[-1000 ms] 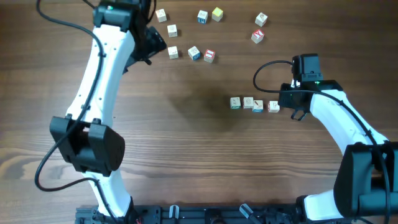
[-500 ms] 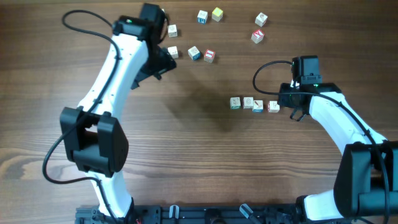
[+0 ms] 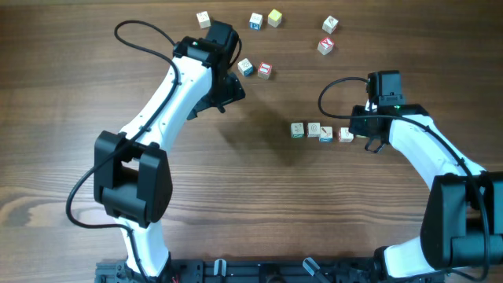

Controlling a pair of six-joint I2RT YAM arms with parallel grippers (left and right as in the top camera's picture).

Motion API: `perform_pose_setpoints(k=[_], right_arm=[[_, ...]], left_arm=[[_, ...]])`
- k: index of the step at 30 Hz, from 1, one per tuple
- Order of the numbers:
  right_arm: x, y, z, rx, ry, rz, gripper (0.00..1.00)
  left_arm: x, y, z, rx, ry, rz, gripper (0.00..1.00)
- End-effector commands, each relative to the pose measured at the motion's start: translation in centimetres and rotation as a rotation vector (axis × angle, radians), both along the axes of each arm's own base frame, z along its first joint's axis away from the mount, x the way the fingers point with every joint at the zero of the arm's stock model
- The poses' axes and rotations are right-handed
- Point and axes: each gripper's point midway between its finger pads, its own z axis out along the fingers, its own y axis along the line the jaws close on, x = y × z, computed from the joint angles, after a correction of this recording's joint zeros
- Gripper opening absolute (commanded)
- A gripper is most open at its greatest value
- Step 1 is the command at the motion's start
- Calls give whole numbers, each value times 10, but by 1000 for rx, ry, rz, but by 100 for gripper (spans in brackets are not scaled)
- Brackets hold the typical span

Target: Form a horizontal line

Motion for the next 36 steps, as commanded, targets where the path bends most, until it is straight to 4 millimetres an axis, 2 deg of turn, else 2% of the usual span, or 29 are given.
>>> perform_pose_setpoints(k=[1,7,10,16,20,24,28,29,33,36], right_arm=[[-3,1,-6,17,14,-8,47],[-3,1,-6,17,14,-8,54],[-2,2,-5,23,11,-9,54],[10,19,14,115,-14,27,54],[11,19,22,114,-10,27,55],[6,18,20,112,13,17,54],[5,17,19,119,18,-3,54],[5,16,20,120,17,-7,50],[8,9,24,133,10,-60,29],[11,-1,29,150,0,-129,16]], left_arm=[[-3,-3,-5,-4,14,3,100],[-3,-3,-5,-4,15,3,100],[-3,-3,-5,-4,15,3,100],[-3,-5,-5,-5,11,-1,100],[-3,-12,-5,-9,4,-18,100],[-3,-24,-5,-15,-13,-45,97],[-3,-38,-5,-25,-33,-75,83],[-3,-42,-6,-28,-41,-83,78],[-5,-51,-15,-33,-49,-103,49],[-9,-55,-27,-33,-47,-114,28]])
